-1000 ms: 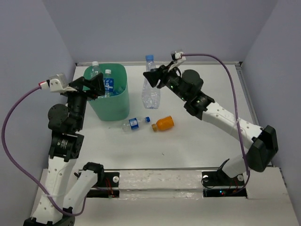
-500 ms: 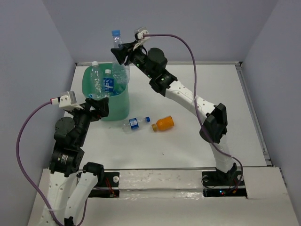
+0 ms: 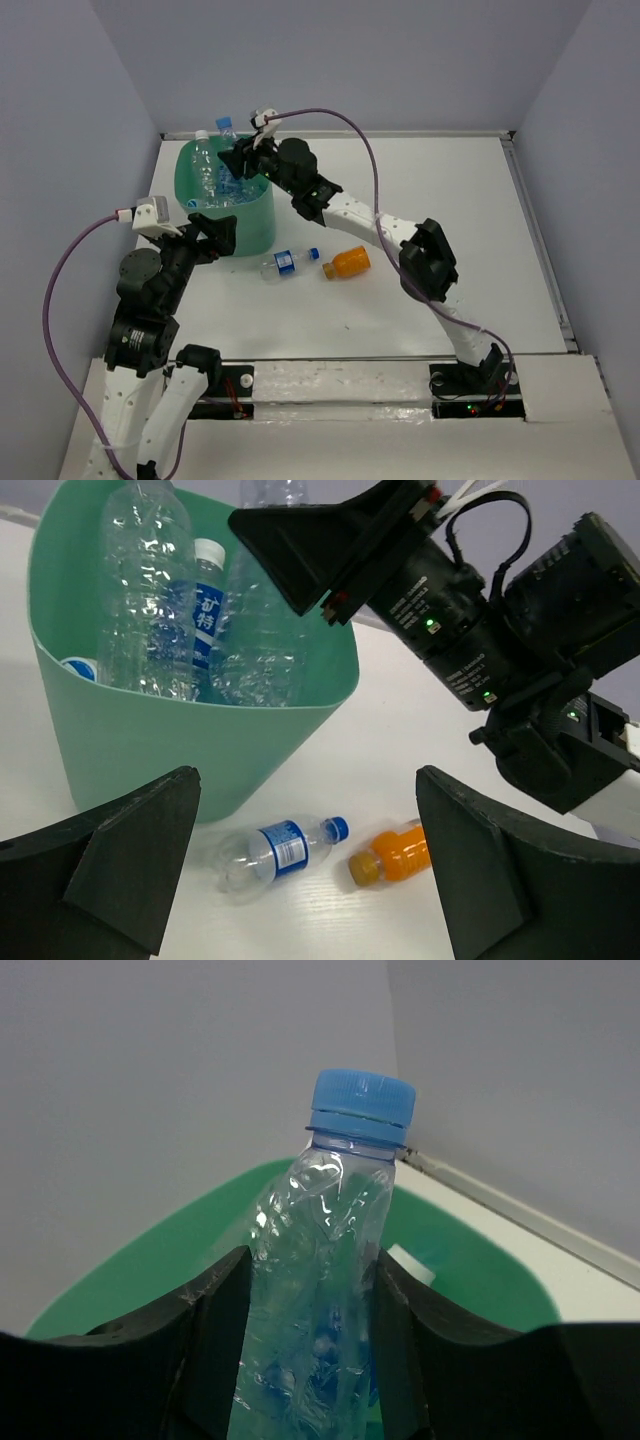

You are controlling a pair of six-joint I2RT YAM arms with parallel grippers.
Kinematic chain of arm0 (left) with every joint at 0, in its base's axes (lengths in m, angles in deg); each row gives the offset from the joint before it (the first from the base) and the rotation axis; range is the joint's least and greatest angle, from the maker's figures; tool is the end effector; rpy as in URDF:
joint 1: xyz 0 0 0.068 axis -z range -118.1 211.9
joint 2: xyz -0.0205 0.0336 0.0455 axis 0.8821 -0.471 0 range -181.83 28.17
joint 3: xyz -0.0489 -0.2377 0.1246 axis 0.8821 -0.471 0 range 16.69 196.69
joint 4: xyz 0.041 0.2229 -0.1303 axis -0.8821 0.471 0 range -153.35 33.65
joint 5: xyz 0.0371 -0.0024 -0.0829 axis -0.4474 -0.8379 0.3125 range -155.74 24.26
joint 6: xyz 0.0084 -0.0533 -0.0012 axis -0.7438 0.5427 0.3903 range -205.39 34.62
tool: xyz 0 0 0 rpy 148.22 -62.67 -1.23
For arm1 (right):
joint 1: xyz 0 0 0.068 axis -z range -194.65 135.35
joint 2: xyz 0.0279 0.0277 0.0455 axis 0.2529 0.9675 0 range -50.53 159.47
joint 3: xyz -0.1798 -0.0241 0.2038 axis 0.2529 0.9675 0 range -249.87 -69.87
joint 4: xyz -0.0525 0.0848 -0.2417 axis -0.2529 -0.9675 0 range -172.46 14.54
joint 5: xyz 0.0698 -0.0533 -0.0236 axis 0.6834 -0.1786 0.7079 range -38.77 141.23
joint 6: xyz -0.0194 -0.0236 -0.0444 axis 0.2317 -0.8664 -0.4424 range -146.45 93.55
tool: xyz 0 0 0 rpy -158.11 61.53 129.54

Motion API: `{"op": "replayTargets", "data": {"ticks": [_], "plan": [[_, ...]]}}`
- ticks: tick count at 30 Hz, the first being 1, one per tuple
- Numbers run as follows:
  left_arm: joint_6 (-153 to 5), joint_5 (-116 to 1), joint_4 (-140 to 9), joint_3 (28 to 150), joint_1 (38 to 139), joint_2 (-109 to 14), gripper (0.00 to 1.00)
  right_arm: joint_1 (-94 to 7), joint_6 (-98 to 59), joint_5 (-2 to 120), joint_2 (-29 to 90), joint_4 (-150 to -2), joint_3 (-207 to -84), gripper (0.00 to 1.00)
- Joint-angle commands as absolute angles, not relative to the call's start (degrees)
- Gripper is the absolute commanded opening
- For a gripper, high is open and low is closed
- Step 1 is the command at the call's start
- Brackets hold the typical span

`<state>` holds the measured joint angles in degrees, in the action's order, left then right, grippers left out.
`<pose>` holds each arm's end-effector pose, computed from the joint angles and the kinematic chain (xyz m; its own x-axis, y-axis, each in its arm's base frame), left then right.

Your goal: Put the plastic bottles in the bin

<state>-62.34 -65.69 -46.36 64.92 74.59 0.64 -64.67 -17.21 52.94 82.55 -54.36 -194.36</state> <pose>0.1007 -0.0227 0.3852 -0.0282 -0.3948 -0.9183 0.2276 0.8920 -0.3905 0.3581 0.4286 0.3529 0.0114 0.2634 -0.9646 -0.7969 0.5851 0.1503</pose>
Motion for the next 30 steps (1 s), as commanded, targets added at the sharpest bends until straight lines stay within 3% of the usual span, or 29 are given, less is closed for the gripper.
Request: {"op": "replayTargets", "data": {"ticks": [1, 6, 14, 16, 21, 30], "plan": [[-63.0, -59.4, -46.0, 66.2, 74.6, -0.3, 0.99, -65.4, -17.3, 53.6, 73.8, -47.8, -189.8, 0.59], [-62.7, -50.0, -47.2, 66.6, 74.7, -3.6, 0.99, -65.4, -16.5, 53.2, 65.8, -51.5, -183.4, 0.81], [-58.7, -33.8, -55.6, 63.8, 75.6, -10.9, 0.99, -62.6, -13.4, 47.5, 45.6, -52.5, -160.1, 0.87], [-58.1, -36.5, -59.2, 63.6, 81.0, -15.1, 0.99, -60.8, -10.5, 45.6, 38.9, -52.7, -153.9, 0.86], [-63.8, -57.9, -60.3, 69.1, 102.6, -27.5, 0.99, -49.2, 2.2, 47.6, 25.6, -53.3, -132.3, 0.86], [-79.8, -69.4, -68.2, 73.7, 116.6, -48.6, 0.99, -38.1, 8.0, 46.1, 6.9, -56.4, -114.0, 0.86]]}}
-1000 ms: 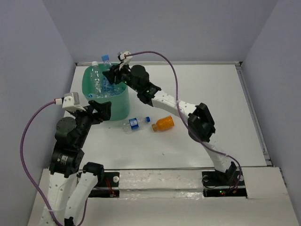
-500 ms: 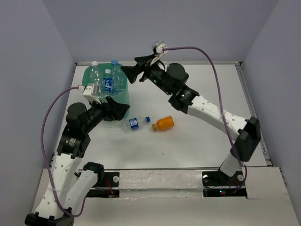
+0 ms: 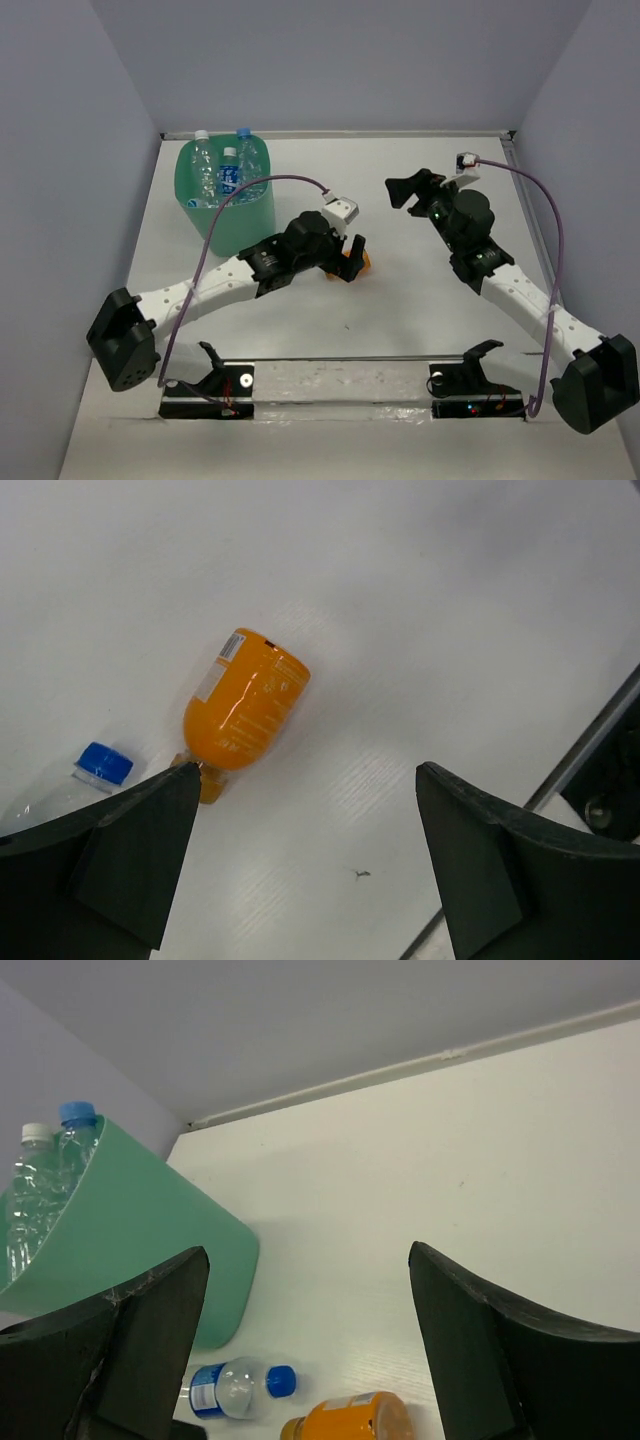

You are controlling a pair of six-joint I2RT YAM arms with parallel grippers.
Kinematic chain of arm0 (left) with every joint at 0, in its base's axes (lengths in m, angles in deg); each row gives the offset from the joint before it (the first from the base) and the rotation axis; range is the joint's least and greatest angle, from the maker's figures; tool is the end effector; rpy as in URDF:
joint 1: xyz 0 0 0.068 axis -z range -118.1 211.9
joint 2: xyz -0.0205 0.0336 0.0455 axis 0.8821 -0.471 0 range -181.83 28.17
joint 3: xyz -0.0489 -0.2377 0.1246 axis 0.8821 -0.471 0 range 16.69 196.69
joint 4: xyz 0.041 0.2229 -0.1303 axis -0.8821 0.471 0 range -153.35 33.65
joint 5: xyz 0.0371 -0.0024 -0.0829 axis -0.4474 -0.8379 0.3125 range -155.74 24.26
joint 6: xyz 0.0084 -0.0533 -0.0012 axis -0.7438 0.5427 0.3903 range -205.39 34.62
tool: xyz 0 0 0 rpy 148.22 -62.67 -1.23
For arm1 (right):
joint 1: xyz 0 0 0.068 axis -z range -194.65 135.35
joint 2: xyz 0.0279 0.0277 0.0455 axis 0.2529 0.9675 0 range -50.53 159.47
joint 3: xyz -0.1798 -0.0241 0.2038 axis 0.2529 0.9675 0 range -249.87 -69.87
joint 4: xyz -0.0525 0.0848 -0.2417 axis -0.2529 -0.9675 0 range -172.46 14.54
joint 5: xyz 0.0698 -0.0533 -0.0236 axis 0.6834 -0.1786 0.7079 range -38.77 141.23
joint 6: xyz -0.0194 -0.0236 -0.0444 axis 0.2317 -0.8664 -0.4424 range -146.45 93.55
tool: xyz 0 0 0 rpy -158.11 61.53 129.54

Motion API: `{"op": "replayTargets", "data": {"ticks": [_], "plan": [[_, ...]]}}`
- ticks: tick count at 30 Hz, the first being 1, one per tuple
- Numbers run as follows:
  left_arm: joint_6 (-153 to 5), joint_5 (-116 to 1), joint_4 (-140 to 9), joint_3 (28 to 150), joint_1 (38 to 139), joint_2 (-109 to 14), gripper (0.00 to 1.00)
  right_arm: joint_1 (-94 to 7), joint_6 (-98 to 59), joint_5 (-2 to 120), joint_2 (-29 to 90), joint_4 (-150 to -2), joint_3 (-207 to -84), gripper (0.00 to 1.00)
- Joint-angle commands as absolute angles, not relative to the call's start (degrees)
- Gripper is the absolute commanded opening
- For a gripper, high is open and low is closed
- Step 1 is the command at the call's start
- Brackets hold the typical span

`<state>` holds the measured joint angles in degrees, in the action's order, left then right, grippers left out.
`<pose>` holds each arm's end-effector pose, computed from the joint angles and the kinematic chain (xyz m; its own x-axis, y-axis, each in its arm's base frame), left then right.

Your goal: Put the plastic bottles in the bin

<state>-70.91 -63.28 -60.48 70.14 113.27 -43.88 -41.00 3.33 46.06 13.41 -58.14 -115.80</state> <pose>0.1810 -0.2290 0.3032 -0.4225 0.1288 -0.8972 0.7227 0.6452 -0.2477 0.2389 0.1147 0.3307 -0.1888 0.4585 -0.8684 -0.3083 0.8119 0.4957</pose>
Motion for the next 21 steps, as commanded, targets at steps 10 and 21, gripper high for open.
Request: {"op": "replayTargets", "data": {"ticks": [10, 21], "plan": [[-85.0, -70.2, -68.2, 81.0, 116.9, -68.6, 0.99, -29.2, 10.7, 54.0, -2.5, -59.6, -108.4, 0.88], [-85.7, -71.5, -66.1, 85.5, 116.7, -79.4, 0.94, -28.7, 9.1, 54.2, -4.0, -60.8, -107.9, 0.89]]}}
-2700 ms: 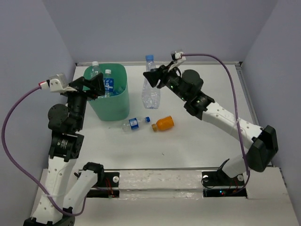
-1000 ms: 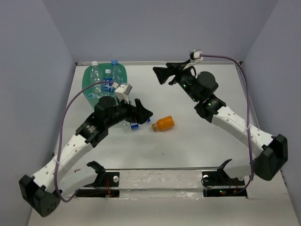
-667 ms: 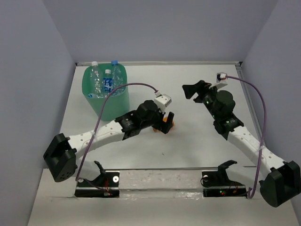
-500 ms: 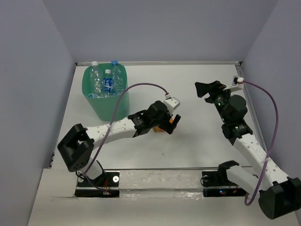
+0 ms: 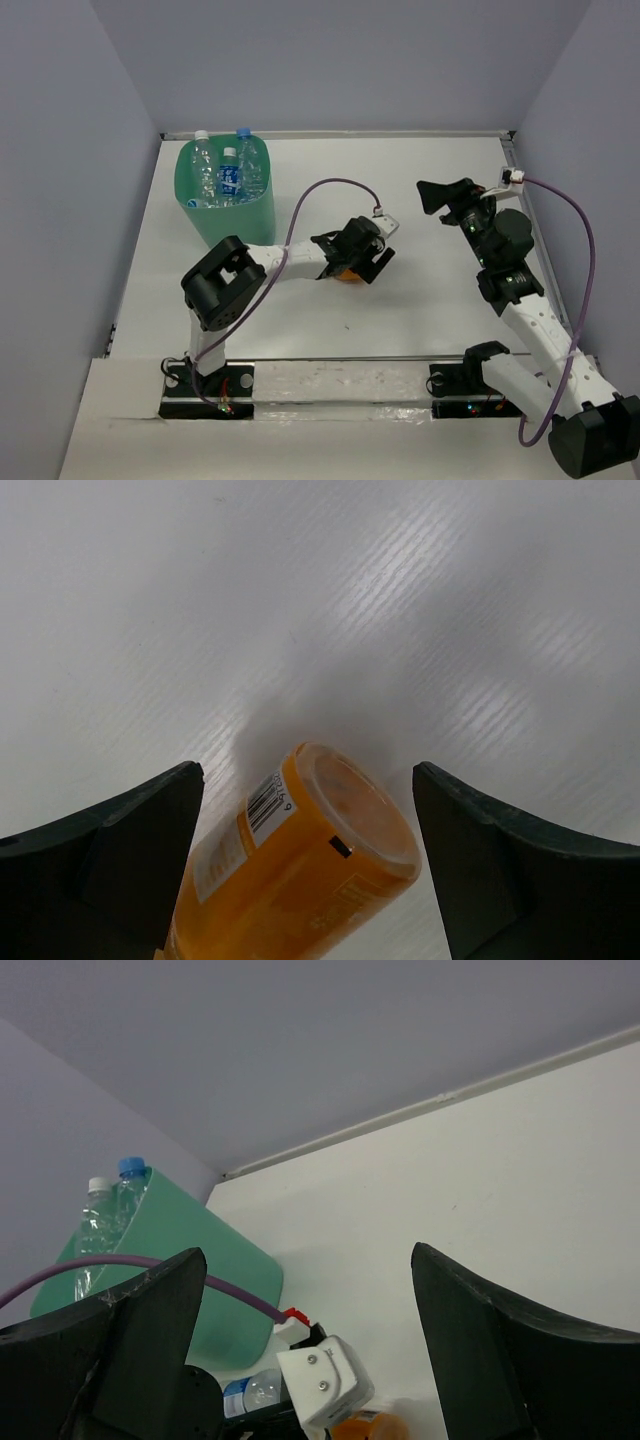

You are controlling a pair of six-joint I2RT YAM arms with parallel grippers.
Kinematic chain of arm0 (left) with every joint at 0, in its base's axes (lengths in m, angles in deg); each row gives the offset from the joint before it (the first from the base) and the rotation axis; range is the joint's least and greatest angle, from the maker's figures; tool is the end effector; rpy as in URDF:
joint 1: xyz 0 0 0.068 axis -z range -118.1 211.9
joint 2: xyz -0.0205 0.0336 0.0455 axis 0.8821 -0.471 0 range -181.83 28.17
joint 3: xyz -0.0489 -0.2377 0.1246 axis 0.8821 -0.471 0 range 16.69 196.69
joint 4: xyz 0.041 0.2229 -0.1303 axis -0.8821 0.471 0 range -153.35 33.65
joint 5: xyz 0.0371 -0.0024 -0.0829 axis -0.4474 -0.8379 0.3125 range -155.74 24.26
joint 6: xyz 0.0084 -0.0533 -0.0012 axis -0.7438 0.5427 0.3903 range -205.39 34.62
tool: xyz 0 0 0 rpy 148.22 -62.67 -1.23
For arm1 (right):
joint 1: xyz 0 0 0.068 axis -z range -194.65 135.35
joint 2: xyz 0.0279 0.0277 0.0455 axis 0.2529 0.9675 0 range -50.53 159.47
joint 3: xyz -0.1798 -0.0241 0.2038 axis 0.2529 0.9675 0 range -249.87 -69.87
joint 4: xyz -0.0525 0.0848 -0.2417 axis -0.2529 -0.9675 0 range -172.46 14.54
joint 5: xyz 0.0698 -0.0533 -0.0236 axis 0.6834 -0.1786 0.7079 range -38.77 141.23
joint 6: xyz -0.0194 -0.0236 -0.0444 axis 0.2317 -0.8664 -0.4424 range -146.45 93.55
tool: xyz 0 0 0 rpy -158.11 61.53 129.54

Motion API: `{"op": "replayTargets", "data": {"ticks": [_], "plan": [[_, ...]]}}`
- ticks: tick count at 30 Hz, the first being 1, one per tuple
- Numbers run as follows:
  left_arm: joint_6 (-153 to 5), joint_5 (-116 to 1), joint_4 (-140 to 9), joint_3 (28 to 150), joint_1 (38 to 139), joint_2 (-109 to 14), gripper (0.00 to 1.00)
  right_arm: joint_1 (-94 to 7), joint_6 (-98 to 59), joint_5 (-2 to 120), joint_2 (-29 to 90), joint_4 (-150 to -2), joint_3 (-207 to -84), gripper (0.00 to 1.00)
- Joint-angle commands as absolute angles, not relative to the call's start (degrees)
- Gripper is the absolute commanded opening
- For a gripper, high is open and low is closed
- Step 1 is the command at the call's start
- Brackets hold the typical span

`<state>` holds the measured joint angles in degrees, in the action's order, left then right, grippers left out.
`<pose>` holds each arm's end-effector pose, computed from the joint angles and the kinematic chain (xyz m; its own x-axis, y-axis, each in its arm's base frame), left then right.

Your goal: Put the plastic bottles in the bin

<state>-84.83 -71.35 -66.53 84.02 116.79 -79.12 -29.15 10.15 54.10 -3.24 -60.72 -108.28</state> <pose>0.2400 -0.3353 0.1886 -0.3517 0.4836 -0.8015 0.7657 0.6412 0.0509 0.1944 0.0520 0.3402 -0.0985 0.5896 -0.8017 -0.2985 0.7510 0.5890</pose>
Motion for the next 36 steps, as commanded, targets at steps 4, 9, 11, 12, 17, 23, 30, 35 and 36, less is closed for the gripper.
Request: {"op": "replayTargets", "data": {"ticks": [4, 9, 11, 12, 17, 23, 30, 35, 36], "plan": [[-84.1, -71.9, -67.2, 82.3, 116.7, -78.1, 0.76, -28.7, 7.6, 53.5, -3.9, -62.6, -108.3, 0.9], [-83.5, -70.1, -68.4, 78.8, 116.7, -73.7, 0.99, -28.7, 6.1, 55.1, -2.6, -65.4, -110.2, 0.97], [-83.2, -69.5, -68.5, 78.7, 116.7, -72.9, 0.99, -28.7, 6.4, 56.7, -1.8, -65.4, -110.4, 0.97], [-83.0, -69.3, -68.7, 78.7, 116.7, -72.4, 0.99, -28.7, 6.5, 57.1, -1.5, -65.5, -110.6, 0.97], [-82.4, -67.3, -68.6, 78.6, 116.7, -70.0, 0.99, -28.7, 6.0, 60.2, -0.4, -65.9, -111.2, 0.98], [-82.9, -66.0, -63.2, 77.6, 116.7, -67.1, 0.99, -28.7, 5.4, 60.8, -0.4, -67.3, -111.4, 0.98], [-83.4, -67.0, -60.7, 76.0, 116.9, -70.0, 0.99, -28.7, 5.3, 62.6, -0.3, -67.3, -111.5, 0.98], [-84.4, -68.6, -60.7, 78.0, 116.8, -74.0, 0.99, -28.7, 4.9, 63.4, -1.0, -67.3, -111.4, 0.98], [-84.6, -68.0, -60.6, 78.2, 116.8, -74.4, 0.99, -28.7, 4.8, 63.3, -1.4, -67.3, -111.3, 0.98]]}}
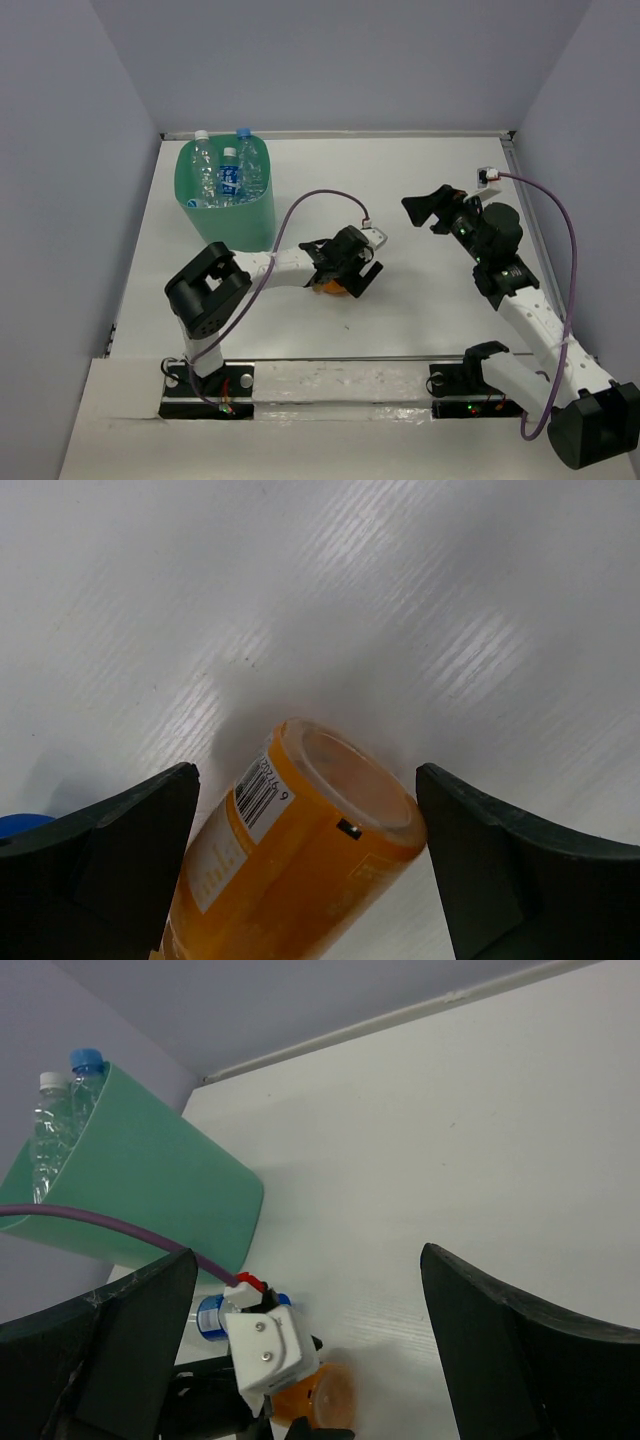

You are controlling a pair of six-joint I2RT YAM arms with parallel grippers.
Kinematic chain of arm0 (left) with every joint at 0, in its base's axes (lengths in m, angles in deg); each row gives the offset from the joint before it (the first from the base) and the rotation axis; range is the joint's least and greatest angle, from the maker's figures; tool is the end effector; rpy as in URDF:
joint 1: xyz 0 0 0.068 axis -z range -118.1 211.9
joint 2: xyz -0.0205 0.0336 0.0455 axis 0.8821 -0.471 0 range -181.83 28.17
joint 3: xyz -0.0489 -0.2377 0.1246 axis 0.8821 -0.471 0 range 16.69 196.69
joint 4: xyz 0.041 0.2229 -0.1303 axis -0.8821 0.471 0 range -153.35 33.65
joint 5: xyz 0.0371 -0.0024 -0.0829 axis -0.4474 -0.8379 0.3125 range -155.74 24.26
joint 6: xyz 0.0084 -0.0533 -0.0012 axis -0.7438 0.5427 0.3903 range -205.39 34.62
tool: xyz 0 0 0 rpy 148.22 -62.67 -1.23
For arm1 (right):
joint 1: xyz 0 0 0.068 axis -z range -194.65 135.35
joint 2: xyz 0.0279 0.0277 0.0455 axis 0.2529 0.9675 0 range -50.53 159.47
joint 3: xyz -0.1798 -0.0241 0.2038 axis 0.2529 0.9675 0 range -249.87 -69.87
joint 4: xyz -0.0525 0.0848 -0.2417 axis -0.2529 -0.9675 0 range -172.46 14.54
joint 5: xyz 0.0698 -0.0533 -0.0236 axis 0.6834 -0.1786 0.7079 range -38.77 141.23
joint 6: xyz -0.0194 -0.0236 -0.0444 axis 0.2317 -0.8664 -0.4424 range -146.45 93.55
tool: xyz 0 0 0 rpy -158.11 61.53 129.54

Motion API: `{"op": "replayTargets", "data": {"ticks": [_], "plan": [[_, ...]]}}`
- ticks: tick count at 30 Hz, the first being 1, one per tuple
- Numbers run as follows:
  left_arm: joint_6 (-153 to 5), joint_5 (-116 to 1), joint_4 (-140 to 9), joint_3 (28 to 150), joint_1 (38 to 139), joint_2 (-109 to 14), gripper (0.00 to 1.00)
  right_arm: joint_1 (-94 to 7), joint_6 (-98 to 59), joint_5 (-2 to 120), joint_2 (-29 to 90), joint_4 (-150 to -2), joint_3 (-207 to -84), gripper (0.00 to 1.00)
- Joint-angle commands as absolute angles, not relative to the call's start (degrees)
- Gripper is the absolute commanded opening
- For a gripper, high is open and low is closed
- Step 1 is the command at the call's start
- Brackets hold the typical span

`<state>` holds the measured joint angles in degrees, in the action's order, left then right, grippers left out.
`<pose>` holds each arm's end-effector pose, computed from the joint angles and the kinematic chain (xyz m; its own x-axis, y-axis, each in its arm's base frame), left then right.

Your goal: Put the plastic bottles in the bin

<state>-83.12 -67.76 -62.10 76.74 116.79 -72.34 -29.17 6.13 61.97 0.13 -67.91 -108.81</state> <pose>0.2168 -0.3062 0.1868 -0.4140 0.5203 -0.7469 0.7867 0.6174 -0.0060 0.2049 0.0599 0.3188 -0.2888 0.4717 -0.8331 -0.3214 0.7720 0.5484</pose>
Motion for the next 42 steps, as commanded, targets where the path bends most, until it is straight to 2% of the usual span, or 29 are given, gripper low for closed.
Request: {"op": "replayTargets", "data": {"ticks": [1, 2, 3, 5, 6, 8, 9, 12, 15, 23, 26, 29, 31, 33, 37, 42], "plan": [[-84.9, -67.8, -60.6, 78.5, 116.8, -74.7, 0.99, -28.7, 4.5, 62.8, -1.6, -67.4, -111.0, 0.98], [-85.0, -67.4, -60.6, 78.5, 116.8, -74.6, 0.97, -28.7, 4.4, 62.6, -1.7, -67.4, -111.0, 0.98], [-85.1, -67.3, -60.6, 78.4, 116.8, -74.2, 0.89, -28.7, 4.4, 62.6, -1.7, -67.5, -111.0, 0.98], [-85.0, -67.0, -60.5, 77.9, 116.8, -73.5, 0.84, -28.7, 4.1, 62.7, -1.6, -67.5, -111.1, 0.98], [-85.0, -67.1, -60.5, 77.8, 116.9, -72.8, 0.75, -28.7, 4.1, 62.7, -1.3, -67.5, -111.2, 0.98], [-85.0, -67.5, -60.2, 77.4, 117.1, -72.3, 0.66, -28.7, 4.1, 62.8, -0.8, -67.5, -111.4, 0.98], [-85.0, -67.6, -60.2, 77.3, 117.1, -72.0, 0.54, -28.7, 4.2, 62.8, -0.7, -67.5, -111.5, 0.98], [-84.9, -67.3, -60.4, 77.3, 117.4, -71.4, 0.41, -28.7, 4.3, 63.2, -0.7, -67.5, -111.8, 0.98], [-84.4, -66.5, -61.2, 78.6, 117.4, -68.4, 0.35, -28.7, 3.7, 63.7, -0.7, -67.5, -112.1, 0.98], [-80.2, -64.7, -65.5, 79.0, 114.5, -51.5, 0.35, -28.7, -7.3, 74.4, 2.4, -67.8, -115.3, 0.96], [-78.2, -62.6, -66.9, 77.0, 112.8, -44.5, 0.36, -28.7, -11.5, 83.0, 6.4, -67.7, -117.1, 0.93], [-75.6, -59.8, -68.2, 74.4, 110.2, -37.9, 0.36, -28.7, -12.0, 97.7, 13.1, -67.5, -119.4, 0.91], [-74.0, -58.5, -68.3, 72.8, 107.8, -33.2, 0.36, -28.7, -11.0, 101.3, 18.9, -64.8, -120.0, 0.88], [-72.9, -55.2, -67.9, 72.1, 105.6, -29.5, 0.37, -31.9, -12.6, 101.9, 22.9, -64.3, -121.9, 0.88], [-70.1, -48.9, -67.4, 71.0, 98.4, -25.9, 0.37, -45.8, -24.1, 95.4, 32.4, -68.1, -127.7, 0.95], [-69.3, -41.5, -65.2, 71.1, 94.1, -24.6, 0.37, -51.4, -30.0, 92.5, 44.2, -69.9, -135.2, 0.98]]}}
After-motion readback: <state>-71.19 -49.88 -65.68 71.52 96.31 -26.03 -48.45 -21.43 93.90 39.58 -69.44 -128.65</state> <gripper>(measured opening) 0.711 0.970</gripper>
